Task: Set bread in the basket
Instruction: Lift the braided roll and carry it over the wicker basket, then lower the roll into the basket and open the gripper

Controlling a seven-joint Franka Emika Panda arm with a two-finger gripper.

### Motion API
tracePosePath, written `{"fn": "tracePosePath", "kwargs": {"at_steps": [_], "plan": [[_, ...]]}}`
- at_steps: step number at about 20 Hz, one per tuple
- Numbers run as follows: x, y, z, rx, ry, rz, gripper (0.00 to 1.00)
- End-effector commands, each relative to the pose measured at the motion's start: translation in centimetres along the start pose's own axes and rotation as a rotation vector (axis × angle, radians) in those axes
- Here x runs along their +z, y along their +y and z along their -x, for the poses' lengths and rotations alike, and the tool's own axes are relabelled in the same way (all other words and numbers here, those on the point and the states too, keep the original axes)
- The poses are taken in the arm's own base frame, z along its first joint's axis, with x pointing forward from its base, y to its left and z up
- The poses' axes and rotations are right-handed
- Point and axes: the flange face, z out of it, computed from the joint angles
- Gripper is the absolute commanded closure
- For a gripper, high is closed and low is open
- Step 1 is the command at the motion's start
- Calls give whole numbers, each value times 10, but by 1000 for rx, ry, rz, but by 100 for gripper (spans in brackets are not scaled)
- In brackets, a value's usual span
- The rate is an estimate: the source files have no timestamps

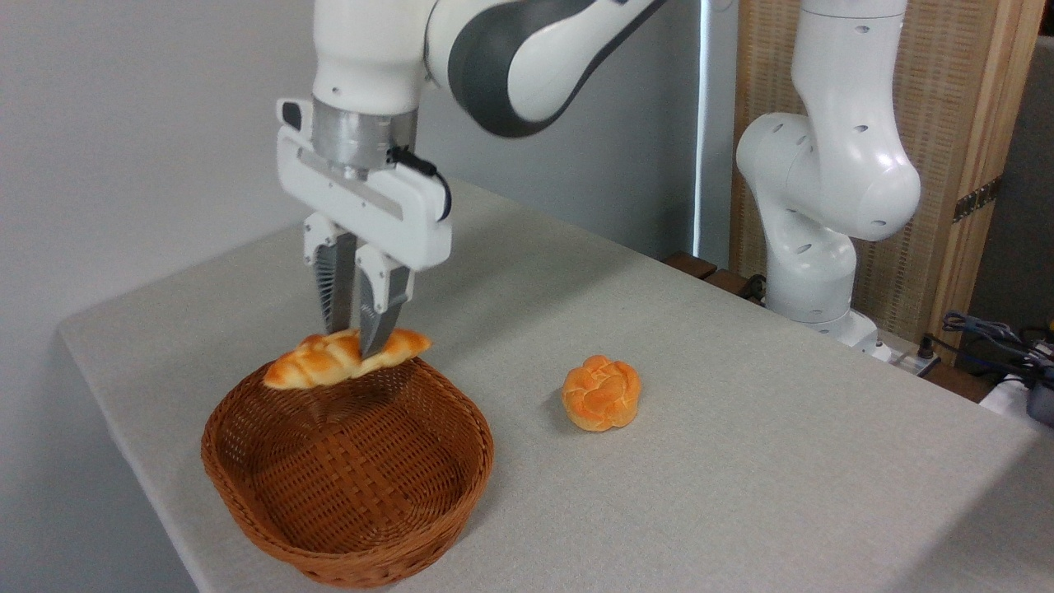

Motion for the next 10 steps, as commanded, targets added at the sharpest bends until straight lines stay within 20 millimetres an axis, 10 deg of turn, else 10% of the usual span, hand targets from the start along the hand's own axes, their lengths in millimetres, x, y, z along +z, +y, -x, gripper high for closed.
{"fn": "tracePosePath", "kwargs": {"at_steps": [1, 10], "plan": [[18, -8, -14, -75, 56, -13, 54], [48, 6, -23, -85, 57, 4, 52]]}}
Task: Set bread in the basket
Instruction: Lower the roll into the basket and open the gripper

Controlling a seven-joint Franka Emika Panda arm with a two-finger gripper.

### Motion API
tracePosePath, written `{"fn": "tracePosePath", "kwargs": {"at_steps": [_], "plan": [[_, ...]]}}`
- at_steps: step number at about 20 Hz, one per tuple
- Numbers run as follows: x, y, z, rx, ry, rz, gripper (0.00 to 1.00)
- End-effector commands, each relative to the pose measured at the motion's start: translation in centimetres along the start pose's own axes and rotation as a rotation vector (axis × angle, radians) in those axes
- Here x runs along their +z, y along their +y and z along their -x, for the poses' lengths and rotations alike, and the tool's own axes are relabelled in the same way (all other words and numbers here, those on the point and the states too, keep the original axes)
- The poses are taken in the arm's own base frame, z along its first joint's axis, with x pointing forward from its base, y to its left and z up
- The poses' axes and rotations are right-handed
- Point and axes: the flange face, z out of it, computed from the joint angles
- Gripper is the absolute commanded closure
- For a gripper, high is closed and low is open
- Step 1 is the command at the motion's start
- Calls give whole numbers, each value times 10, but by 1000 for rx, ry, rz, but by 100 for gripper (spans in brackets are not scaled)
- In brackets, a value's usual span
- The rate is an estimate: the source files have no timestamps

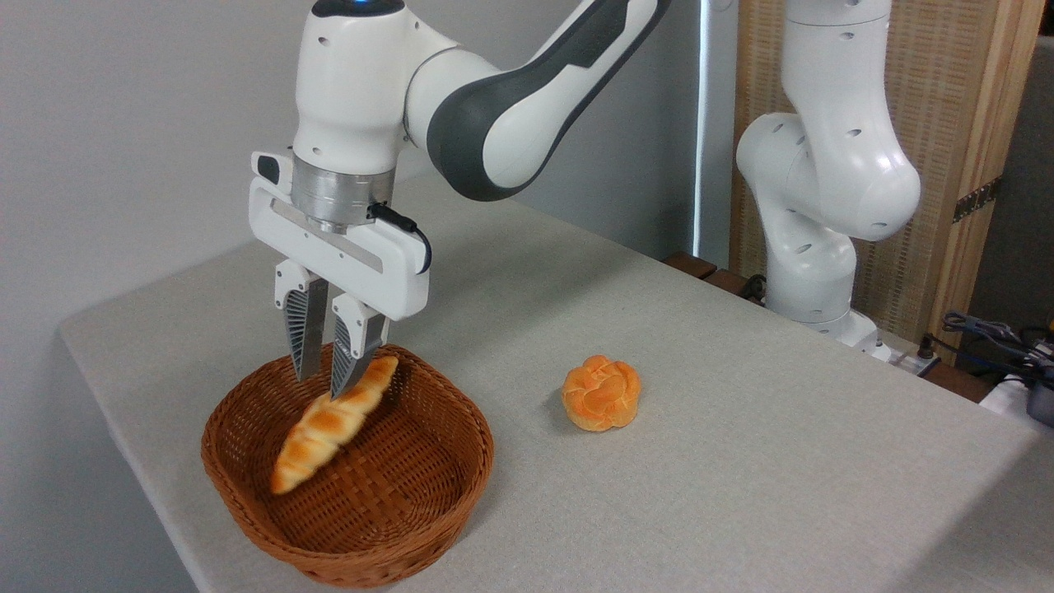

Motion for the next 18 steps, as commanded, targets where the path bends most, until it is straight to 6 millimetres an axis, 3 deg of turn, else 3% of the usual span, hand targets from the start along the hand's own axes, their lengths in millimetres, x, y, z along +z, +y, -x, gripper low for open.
{"fn": "tracePosePath", "kwargs": {"at_steps": [1, 3, 4, 6, 8, 12, 18], "plan": [[2, 8, -8, -18, 25, 1, 52], [2, 9, -9, -16, 24, 1, 50], [1, 9, -9, -14, 26, 1, 43], [-3, 9, -9, -11, 25, -1, 14], [-5, 8, -7, -11, 16, 2, 1], [-21, 5, -6, 34, -54, -20, 0], [-78, -2, -19, 167, -201, 2, 0]]}}
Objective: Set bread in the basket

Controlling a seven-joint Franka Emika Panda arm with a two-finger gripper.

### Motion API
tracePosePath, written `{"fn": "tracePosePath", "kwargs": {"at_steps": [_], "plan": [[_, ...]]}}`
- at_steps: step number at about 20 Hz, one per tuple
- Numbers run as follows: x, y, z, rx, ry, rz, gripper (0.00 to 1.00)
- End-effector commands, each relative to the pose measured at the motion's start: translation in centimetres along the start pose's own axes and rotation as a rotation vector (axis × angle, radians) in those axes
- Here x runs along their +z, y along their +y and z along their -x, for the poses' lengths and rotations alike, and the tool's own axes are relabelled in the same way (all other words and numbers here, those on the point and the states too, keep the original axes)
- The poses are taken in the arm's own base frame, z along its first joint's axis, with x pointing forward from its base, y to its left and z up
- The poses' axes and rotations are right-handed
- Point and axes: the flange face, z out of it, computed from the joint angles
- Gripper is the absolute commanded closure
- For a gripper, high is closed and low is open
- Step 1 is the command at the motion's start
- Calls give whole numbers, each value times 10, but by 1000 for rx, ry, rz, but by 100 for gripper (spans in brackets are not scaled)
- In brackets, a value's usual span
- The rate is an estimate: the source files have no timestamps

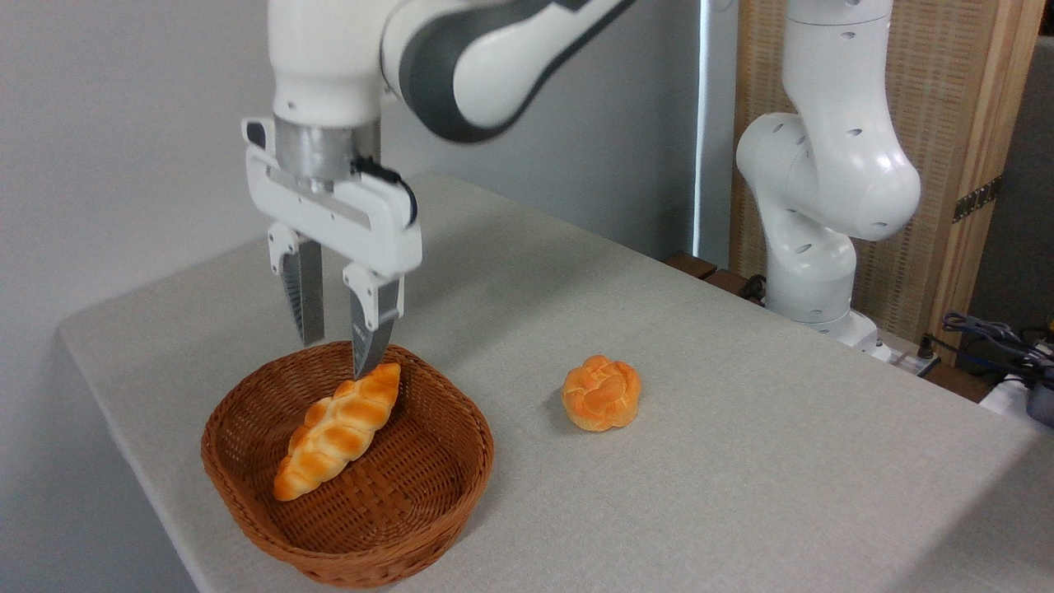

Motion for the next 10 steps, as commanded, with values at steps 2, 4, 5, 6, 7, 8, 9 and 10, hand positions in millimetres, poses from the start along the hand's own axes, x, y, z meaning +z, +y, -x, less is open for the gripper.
{"fn": "tracePosePath", "kwargs": {"at_steps": [2, 4, 5, 6, 7, 8, 9, 10], "plan": [[-53, -20, 8, 122, -114, 38, 0], [-82, -34, 13, 150, -136, 50, 0], [-91, -46, 19, 145, -145, 54, 0], [-97, -54, 24, 137, -153, 56, 0], [-101, -58, 25, 132, -153, 50, 0], [-110, -60, 25, 137, -154, 20, 0], [-115, -61, 25, 142, -170, -5, 0], [-115, -59, 26, 151, -197, -18, 0]]}}
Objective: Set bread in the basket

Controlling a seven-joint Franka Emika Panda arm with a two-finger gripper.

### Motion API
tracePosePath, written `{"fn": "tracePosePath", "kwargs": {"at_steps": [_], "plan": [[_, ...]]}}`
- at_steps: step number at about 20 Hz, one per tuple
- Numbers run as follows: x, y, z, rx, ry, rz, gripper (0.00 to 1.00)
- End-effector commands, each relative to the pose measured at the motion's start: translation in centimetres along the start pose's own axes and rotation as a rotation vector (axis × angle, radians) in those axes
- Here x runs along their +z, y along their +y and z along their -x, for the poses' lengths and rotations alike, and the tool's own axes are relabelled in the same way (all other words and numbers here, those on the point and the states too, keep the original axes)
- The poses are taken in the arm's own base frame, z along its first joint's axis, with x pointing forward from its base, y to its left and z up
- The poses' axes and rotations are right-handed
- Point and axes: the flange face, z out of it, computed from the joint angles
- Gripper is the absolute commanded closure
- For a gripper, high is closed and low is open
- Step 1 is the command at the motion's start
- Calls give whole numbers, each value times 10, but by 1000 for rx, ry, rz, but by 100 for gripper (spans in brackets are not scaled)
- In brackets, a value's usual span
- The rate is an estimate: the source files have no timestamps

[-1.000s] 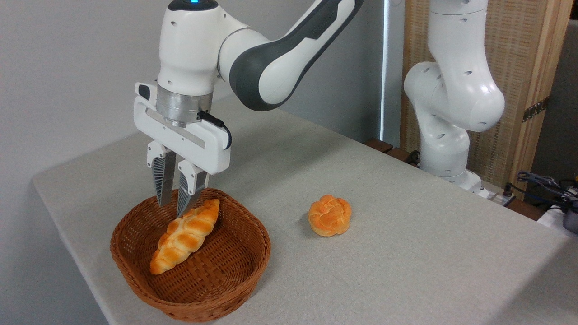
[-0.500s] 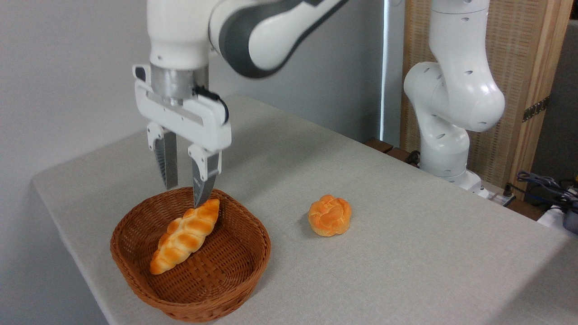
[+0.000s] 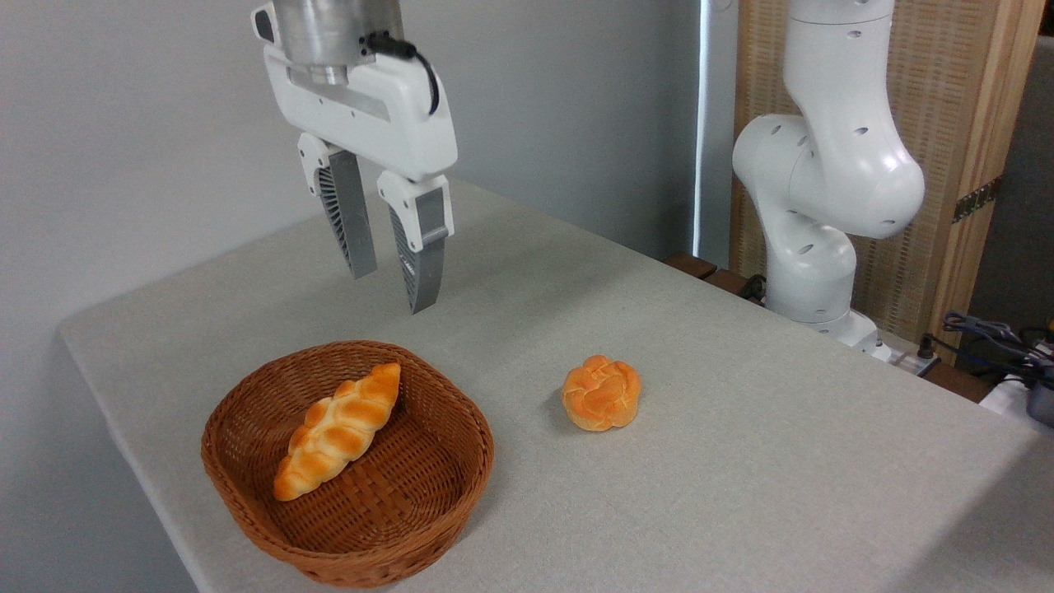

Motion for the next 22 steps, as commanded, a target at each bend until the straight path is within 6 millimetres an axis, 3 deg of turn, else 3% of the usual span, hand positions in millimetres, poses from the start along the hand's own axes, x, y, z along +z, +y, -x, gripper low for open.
{"fn": "tracePosePath", "kwargs": {"at_steps": [1, 22], "plan": [[-10, 3, -1, 27, -76, -47, 0], [-4, 14, -3, 5, -64, 37, 0]]}}
